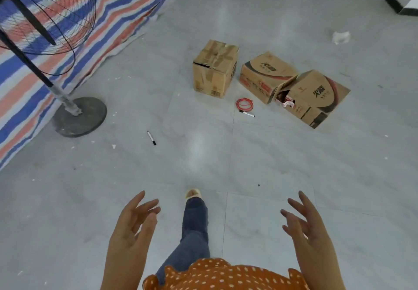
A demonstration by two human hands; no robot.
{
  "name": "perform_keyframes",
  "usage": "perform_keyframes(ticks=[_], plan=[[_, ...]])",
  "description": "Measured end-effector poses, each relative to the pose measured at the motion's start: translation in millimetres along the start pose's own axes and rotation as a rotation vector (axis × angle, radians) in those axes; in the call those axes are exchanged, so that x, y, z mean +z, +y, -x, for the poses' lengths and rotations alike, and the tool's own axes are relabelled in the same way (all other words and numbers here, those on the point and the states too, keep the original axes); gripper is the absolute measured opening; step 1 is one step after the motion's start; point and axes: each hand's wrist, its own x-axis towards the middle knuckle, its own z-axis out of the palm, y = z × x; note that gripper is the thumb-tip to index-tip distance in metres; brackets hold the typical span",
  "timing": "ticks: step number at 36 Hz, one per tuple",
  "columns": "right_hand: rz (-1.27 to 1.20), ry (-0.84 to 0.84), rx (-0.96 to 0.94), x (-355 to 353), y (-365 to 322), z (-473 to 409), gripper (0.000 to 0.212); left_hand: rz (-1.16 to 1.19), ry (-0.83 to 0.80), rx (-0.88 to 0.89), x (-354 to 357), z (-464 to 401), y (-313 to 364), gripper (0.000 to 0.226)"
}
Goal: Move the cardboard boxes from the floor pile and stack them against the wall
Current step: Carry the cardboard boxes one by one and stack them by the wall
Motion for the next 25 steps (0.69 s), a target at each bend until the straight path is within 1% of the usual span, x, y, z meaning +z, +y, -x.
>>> perform_keyframes(ticks=[3, 6, 10, 13, 19, 25], plan=[[0.024, 0.017, 0.007, 22, -19, -52, 0.045, -0.026, -0.015, 0.007, 20, -55, 19, 0.030], [0.030, 0.041, 0.022, 48, -51, -105, 0.041, -0.026, -0.020, 0.030, 36, -118, 45, 0.031], [0.012, 0.071, 0.017, 80, -101, -171, 0.054, -0.028, -0.027, 0.052, 52, -195, 91, 0.036], [0.037, 0.060, 0.038, 103, -128, -215, 0.054, -0.043, -0.020, 0.061, 63, -243, 115, 0.037], [0.102, 0.061, 0.139, 123, -159, -293, 0.054, -0.071, -0.032, -0.030, 94, -316, 144, 0.035], [0.144, 0.040, 0.169, 144, -189, -387, 0.060, -0.073, 0.008, -0.066, 136, -397, 175, 0.036]])
